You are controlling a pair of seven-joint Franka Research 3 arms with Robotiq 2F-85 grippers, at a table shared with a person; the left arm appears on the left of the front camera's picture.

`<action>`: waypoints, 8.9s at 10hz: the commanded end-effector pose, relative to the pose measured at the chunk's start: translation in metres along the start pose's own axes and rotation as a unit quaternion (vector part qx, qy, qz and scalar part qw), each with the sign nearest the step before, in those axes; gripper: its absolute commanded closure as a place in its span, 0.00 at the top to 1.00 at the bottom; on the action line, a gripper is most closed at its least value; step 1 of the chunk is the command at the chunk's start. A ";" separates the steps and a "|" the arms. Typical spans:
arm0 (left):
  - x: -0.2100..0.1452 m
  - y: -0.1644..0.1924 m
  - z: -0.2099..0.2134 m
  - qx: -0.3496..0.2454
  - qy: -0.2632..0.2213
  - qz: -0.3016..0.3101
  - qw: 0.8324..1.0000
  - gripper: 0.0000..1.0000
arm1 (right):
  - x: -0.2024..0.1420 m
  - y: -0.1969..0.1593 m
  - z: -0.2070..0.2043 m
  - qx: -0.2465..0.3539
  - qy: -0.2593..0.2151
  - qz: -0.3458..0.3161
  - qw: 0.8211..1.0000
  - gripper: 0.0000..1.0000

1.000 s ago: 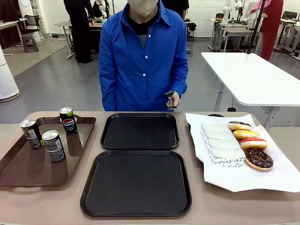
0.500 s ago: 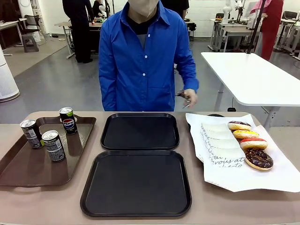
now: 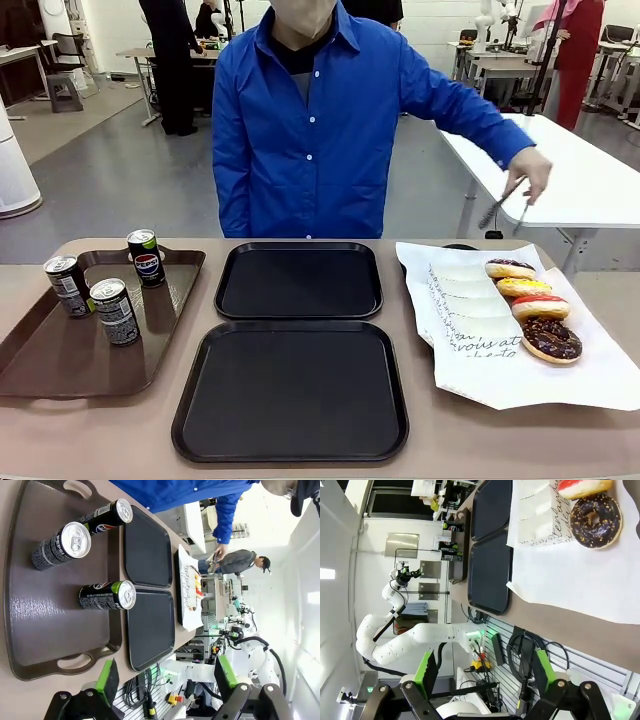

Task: Set up donuts and drinks on trays.
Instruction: Pick up one Pepsi coke and place it on the Flat Tray.

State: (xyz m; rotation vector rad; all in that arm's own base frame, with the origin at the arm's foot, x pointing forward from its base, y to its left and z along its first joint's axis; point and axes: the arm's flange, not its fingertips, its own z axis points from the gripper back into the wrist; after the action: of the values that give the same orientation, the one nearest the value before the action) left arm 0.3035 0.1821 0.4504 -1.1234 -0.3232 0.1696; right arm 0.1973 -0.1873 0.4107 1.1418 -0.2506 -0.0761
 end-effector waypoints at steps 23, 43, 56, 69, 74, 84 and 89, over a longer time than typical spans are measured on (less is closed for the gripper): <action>0.008 -0.099 -0.275 0.531 0.151 -0.149 0.821 1.00 | 0.003 0.002 0.000 0.012 -0.006 0.009 1.000 1.00; 0.029 -0.053 -0.297 0.522 0.097 -0.084 0.843 1.00 | 0.003 0.002 0.000 0.012 -0.006 0.009 1.000 1.00; 0.025 -0.045 -0.300 0.541 0.121 -0.088 0.827 0.61 | 0.003 0.002 0.000 0.012 -0.006 0.009 1.000 1.00; -0.017 -0.155 -0.235 0.534 0.139 -0.100 0.828 0.14 | 0.003 0.002 0.000 0.012 -0.006 0.009 1.000 1.00; -0.014 -0.160 -0.247 0.535 0.139 -0.123 0.824 0.14 | 0.003 0.002 0.000 0.012 -0.006 0.009 1.000 1.00; 0.009 -0.156 -0.358 0.525 0.204 -0.154 0.812 0.59 | 0.003 0.002 0.000 0.012 -0.006 0.009 1.000 1.00; 0.015 -0.139 -0.444 0.462 0.230 -0.234 0.824 0.59 | 0.003 0.002 0.000 0.012 -0.006 0.009 1.000 1.00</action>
State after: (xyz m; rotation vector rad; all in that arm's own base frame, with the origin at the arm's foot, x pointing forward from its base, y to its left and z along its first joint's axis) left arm 0.4574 -0.2517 0.3983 -0.0378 -0.0235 -0.3218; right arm 0.1972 -0.1878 0.4119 1.1371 -0.2510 -0.0713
